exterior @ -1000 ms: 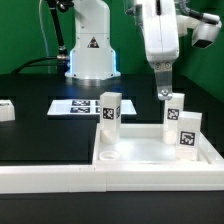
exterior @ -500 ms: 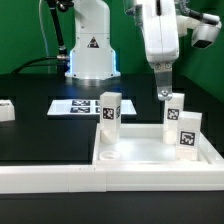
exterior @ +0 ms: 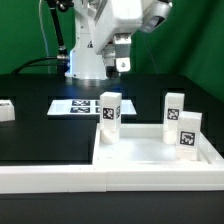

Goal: Assemble square table

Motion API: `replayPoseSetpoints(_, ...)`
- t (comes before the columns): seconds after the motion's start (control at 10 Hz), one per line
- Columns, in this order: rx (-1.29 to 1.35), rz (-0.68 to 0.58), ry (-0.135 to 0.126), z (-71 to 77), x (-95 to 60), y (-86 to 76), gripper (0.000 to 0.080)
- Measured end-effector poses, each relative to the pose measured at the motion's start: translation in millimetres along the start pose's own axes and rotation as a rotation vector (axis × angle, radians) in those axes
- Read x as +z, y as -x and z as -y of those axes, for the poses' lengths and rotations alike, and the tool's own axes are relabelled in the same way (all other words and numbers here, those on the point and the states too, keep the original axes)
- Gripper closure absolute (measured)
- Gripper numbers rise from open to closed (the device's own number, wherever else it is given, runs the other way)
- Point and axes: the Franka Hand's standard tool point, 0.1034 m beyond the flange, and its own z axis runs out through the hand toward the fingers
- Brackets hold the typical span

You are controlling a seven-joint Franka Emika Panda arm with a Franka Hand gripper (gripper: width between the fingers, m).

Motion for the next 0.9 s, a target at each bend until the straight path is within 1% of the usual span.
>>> replayPoseSetpoints(0.3, -0.184, 0.000, 0.002, -0.7, 0.8, -0.5, 0.0150)
replayPoseSetpoints(0.4, -0.292, -0.004, -0.001, -1.9, 0.4, -3.4, 0.0150)
replayPoseSetpoints(0.5, -0.465, -0.030, -0.006, -20.0, -1.0, -26.6, 0.0150)
replayPoseSetpoints(0.6, -0.594, -0.034, 0.023, -49.8, -0.8, -52.9, 0.0150)
replayPoseSetpoints(0.7, -0.687, -0.038, 0.047, -68.4, 2.8, -71.7, 0.0150)
replayPoseSetpoints(0.8, -0.731, -0.048, 0.059, -75.8, 7.6, -80.0, 0.0150)
replayPoseSetpoints(0.9, -0.801, -0.059, 0.052, -71.0, 8.3, -73.8, 0.0150)
